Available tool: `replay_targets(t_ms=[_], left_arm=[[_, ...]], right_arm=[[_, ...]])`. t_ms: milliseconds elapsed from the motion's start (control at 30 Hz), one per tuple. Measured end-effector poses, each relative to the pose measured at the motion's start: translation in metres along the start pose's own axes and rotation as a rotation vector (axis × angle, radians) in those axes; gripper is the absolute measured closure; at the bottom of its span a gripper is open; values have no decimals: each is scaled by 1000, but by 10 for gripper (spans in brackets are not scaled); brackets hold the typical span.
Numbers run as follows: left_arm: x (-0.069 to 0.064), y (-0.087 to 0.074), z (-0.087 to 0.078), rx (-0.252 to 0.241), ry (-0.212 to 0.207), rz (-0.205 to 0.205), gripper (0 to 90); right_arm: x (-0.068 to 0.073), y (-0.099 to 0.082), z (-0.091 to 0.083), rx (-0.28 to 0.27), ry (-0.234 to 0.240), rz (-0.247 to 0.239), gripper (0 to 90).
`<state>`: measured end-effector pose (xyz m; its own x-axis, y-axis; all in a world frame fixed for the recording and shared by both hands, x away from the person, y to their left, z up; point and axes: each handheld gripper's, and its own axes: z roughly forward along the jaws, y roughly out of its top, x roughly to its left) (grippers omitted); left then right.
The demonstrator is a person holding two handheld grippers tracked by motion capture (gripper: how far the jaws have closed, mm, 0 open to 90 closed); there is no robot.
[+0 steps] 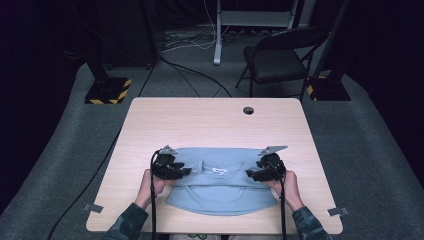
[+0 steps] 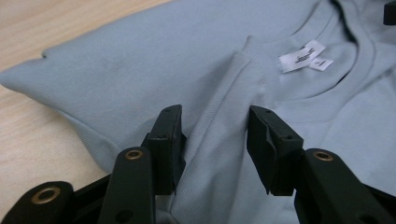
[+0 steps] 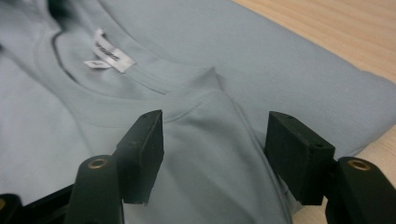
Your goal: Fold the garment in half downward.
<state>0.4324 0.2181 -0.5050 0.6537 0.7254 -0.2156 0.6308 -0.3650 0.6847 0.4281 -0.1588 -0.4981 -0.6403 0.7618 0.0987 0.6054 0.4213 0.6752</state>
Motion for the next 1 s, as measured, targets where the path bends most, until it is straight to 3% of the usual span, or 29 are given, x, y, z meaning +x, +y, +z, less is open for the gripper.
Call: replay_targets(t_ms=[200, 400, 633, 1000], left_arm=[[1, -4, 12, 12, 12, 3, 628], [-1, -9, 13, -23, 50, 22, 730], [-4, -12, 14, -51, 77, 35, 802], [-5, -12, 9, -96, 72, 35, 829]], right_arm=[[-5, -2, 10, 27, 13, 17, 434], [-2, -7, 12, 12, -41, 19, 640], [1, -11, 11, -24, -58, 33, 795], [5, -10, 4, -51, -51, 36, 835]])
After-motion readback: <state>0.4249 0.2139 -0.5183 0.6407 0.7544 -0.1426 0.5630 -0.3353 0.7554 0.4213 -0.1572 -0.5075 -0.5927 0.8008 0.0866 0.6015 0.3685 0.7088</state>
